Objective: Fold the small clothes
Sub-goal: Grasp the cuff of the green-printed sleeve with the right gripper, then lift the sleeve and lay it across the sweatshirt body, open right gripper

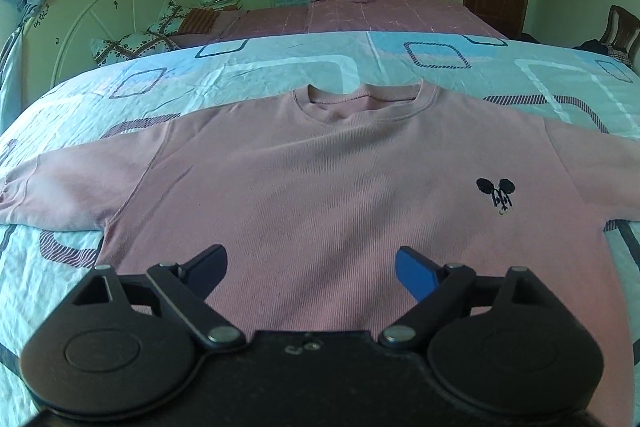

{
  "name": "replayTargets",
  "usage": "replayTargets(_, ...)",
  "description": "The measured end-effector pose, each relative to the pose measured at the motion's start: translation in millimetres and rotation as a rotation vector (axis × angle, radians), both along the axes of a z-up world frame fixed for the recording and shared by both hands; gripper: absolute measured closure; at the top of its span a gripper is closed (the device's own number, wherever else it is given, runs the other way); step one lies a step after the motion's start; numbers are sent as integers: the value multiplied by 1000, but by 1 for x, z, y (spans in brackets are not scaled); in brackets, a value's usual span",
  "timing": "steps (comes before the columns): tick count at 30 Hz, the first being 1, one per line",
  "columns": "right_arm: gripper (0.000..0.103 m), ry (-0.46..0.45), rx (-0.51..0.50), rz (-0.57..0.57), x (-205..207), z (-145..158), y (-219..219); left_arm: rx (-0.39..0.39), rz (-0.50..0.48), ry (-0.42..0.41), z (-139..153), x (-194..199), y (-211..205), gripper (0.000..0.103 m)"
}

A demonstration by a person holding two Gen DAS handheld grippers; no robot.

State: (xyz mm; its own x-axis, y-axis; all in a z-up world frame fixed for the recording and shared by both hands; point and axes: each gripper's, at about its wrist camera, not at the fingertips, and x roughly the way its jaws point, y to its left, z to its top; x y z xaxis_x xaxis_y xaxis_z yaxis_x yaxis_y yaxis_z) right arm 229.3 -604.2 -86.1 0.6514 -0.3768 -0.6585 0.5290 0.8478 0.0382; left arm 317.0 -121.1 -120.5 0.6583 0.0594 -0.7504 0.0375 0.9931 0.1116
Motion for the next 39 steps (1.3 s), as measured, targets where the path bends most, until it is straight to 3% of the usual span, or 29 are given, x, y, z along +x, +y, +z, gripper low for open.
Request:
replayTargets(1,50,10,22,-19,4,-4,-12,7,2,0,-2,4,-2,13)
replayTargets(9,51,22,237,-175,22,-41,-87,35,23,24,-10,25,-2,16)
replayTargets(14,52,-3,256,-203,30,-43,-103,42,27,46,-15,32,1,22)
replayTargets(15,54,-6,255,-202,31,-42,-104,40,27,51,-16,33,2,23)
replayTargets(16,73,-8,251,-203,32,-41,-105,37,27,56,-16,34,3,25)
replayTargets(18,92,-9,248,-208,33,-41,-108,31,29,64,-17,34,6,27)
replayTargets(22,95,-34,244,-204,33,-38,-107,23,28,68,-16,33,14,29)
replayTargets(31,96,-83,155,-11,59,-1,-28,-1,28,56,-7,31,39,30)
replayTargets(39,96,-131,134,292,95,27,125,-95,8,58,-3,37,80,30)
